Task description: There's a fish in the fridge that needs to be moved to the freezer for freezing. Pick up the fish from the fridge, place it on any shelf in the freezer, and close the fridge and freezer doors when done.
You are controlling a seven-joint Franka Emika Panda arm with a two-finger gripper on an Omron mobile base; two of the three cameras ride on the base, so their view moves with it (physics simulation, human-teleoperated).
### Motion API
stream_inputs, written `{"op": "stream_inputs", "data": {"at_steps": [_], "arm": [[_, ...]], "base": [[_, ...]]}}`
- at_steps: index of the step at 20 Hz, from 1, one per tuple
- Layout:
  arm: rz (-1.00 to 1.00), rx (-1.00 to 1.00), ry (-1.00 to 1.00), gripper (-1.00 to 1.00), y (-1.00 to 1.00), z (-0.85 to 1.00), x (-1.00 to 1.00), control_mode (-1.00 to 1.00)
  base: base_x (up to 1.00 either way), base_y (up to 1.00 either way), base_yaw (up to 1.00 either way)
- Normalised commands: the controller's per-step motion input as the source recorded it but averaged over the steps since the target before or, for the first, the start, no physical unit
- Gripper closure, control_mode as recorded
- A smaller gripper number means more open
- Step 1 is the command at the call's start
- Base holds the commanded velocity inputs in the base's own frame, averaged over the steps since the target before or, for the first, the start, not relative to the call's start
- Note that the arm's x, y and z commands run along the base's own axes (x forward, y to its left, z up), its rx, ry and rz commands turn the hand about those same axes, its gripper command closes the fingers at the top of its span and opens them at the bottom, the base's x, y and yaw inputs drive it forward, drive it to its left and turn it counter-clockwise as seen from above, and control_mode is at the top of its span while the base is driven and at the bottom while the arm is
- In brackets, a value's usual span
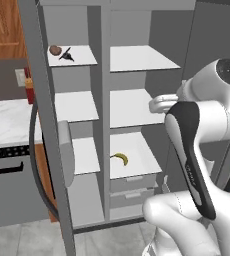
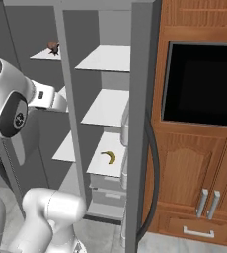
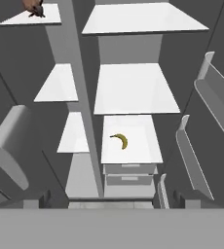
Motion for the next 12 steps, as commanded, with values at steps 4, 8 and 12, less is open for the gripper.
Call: {"op": "stream_inputs", "data": {"at_steps": [4, 8, 12], "arm": [[0.0, 0.0, 0.0, -1.0, 0.0, 0.0, 0.0, 1.0], [0.0, 0.0, 0.0, -1.0, 0.0, 0.0, 0.0, 1.0], [0.0, 0.0, 0.0, -1.0, 0.0, 0.0, 0.0, 1.0]], "base": [[-0.1, 0.0, 0.0], [0.0, 0.0, 0.0], [-0.25, 0.0, 0.0]]}}
